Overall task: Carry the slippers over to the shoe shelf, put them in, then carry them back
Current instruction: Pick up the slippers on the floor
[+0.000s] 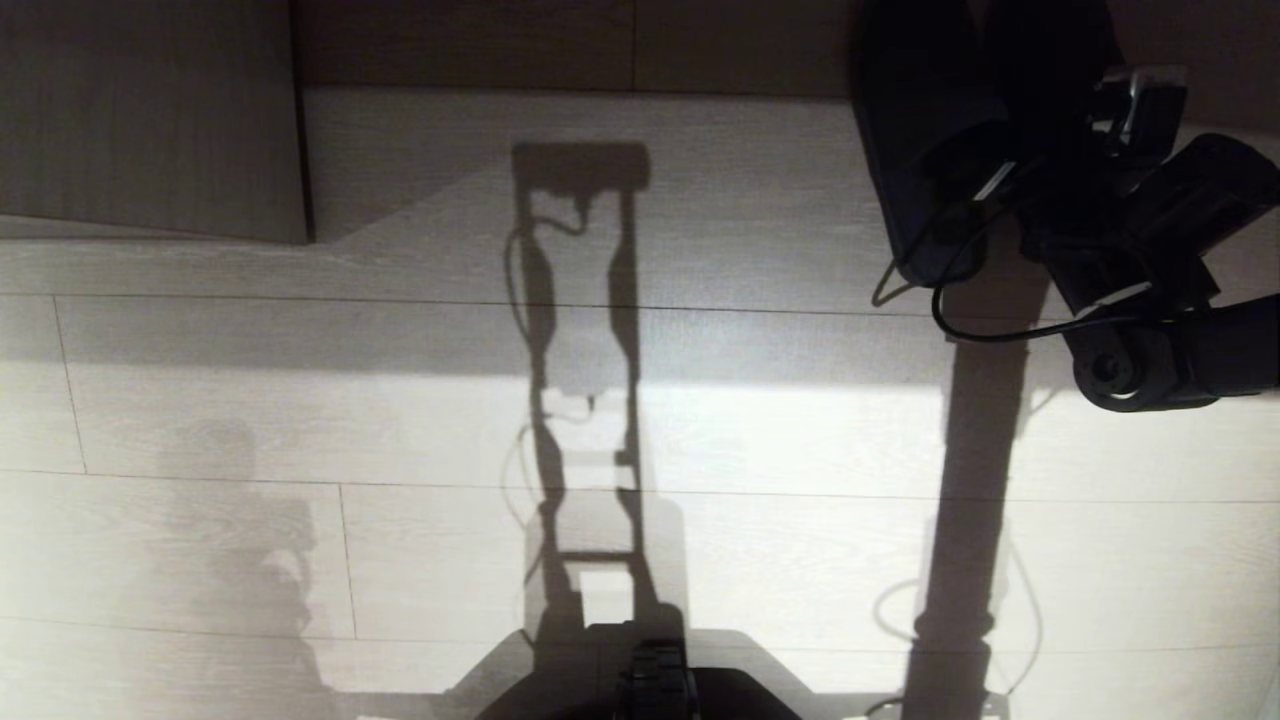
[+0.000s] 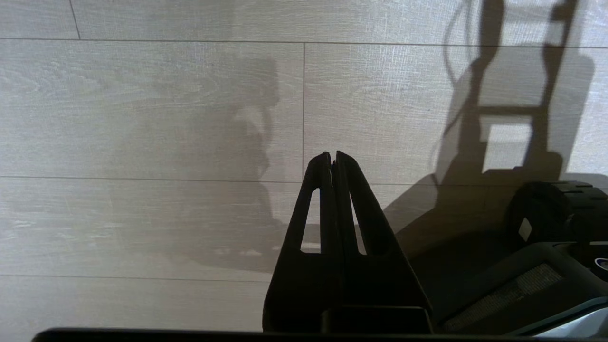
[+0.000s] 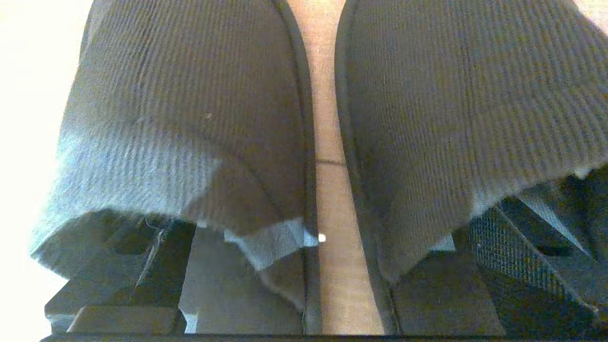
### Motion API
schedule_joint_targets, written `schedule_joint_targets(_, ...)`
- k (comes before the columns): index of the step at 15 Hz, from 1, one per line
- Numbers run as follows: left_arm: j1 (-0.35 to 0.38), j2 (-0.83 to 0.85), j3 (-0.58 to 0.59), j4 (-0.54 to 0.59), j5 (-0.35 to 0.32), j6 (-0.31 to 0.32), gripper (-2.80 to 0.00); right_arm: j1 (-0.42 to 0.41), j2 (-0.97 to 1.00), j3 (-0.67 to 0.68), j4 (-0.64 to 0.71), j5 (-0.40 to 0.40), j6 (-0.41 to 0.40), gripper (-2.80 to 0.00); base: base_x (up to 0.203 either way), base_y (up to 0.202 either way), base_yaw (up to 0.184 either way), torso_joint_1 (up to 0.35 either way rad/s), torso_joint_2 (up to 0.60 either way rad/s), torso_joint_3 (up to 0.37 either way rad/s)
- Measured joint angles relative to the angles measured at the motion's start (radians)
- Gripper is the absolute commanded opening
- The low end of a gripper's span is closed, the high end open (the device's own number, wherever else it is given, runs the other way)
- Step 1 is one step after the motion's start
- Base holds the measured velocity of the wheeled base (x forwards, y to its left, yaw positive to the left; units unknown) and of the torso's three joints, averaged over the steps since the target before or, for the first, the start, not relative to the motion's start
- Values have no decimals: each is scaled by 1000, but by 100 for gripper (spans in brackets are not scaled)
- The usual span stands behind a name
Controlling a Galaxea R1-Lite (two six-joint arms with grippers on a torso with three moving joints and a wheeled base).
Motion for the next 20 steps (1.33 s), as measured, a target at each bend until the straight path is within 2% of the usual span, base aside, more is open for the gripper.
schedule_joint_targets(8, 0, 0, 0, 0, 0, 0, -280, 6, 44, -82, -1, -1, -1, 0, 0, 0, 0, 0, 0, 0)
schedule_joint_targets(19, 0, 0, 0, 0, 0, 0, -280, 4, 40, -83, 4, 0, 9, 0, 0, 0, 0, 0, 0, 0)
schedule_joint_targets(20, 0, 0, 0, 0, 0, 0, -280, 4, 40, -83, 4, 0, 8, -280, 0, 0, 0, 0, 0, 0)
